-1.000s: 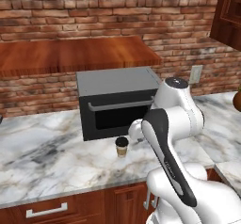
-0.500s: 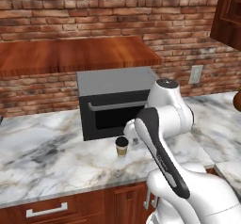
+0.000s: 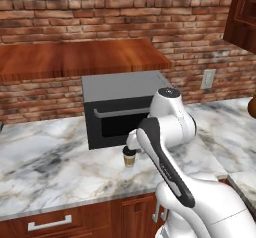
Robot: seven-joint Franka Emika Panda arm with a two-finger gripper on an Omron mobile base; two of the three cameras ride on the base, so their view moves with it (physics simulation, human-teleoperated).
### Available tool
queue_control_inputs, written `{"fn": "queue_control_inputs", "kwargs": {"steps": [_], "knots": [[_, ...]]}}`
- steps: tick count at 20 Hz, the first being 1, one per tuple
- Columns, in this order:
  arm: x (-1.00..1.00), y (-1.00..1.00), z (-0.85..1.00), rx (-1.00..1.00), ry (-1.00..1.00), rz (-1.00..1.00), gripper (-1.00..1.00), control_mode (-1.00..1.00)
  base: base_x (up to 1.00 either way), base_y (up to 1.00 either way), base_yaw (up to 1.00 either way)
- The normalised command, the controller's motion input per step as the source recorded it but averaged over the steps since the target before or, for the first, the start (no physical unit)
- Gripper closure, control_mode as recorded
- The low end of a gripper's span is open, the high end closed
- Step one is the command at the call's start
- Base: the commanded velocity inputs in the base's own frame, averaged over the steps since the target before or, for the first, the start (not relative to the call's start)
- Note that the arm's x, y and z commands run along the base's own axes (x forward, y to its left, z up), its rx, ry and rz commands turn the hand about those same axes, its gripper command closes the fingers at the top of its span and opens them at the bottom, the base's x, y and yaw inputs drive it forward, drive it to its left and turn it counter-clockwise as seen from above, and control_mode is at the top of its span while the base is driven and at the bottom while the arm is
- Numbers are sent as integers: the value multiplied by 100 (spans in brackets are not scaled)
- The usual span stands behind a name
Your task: Move the drinks to the dining counter.
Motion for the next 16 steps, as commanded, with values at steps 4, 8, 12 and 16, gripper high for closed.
{"fn": "queue_control_inputs", "kwargs": {"steps": [4,8,12,16], "knots": [[21,0,-13,0,0,0,-100,-100,0,0,0],[28,10,-19,0,0,0,-100,-100,0,0,0],[34,18,-18,0,2,0,-100,-100,0,0,0],[38,14,-22,0,2,0,-100,-100,0,0,0]]}}
